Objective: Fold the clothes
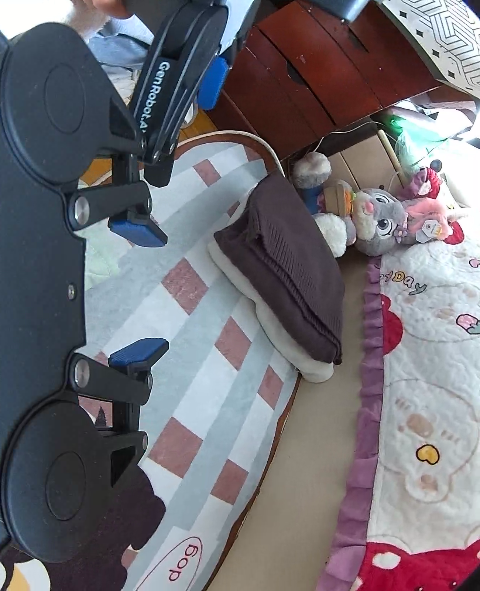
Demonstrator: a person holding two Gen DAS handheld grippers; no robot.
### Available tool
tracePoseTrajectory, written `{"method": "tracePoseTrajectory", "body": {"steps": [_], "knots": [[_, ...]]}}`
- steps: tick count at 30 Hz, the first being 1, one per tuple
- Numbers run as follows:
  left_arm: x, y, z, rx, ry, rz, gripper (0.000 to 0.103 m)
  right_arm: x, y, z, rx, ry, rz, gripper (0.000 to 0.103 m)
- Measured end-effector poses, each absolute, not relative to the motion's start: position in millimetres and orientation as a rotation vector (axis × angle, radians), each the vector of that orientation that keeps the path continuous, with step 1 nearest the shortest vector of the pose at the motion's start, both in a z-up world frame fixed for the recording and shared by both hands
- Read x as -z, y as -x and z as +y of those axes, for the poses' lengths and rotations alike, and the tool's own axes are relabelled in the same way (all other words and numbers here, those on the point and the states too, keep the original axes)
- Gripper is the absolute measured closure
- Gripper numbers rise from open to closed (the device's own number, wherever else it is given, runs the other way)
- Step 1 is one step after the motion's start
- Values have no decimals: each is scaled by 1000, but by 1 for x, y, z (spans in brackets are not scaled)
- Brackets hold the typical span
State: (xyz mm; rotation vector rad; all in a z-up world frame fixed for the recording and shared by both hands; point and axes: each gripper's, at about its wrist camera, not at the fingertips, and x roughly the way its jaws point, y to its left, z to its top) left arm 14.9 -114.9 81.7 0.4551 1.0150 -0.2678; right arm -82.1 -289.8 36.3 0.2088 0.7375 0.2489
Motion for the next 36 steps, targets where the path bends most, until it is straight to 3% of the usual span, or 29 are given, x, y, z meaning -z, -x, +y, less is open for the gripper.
{"method": "tracePoseTrajectory", "body": {"steps": [6, 36], "knots": [[-77, -19, -121, 283, -487, 1017, 0, -34, 79, -293, -222, -186, 778, 34], [-67, -21, -124, 296, -505, 1048, 0, -30, 74, -295, -170, -185, 811, 33]]}}
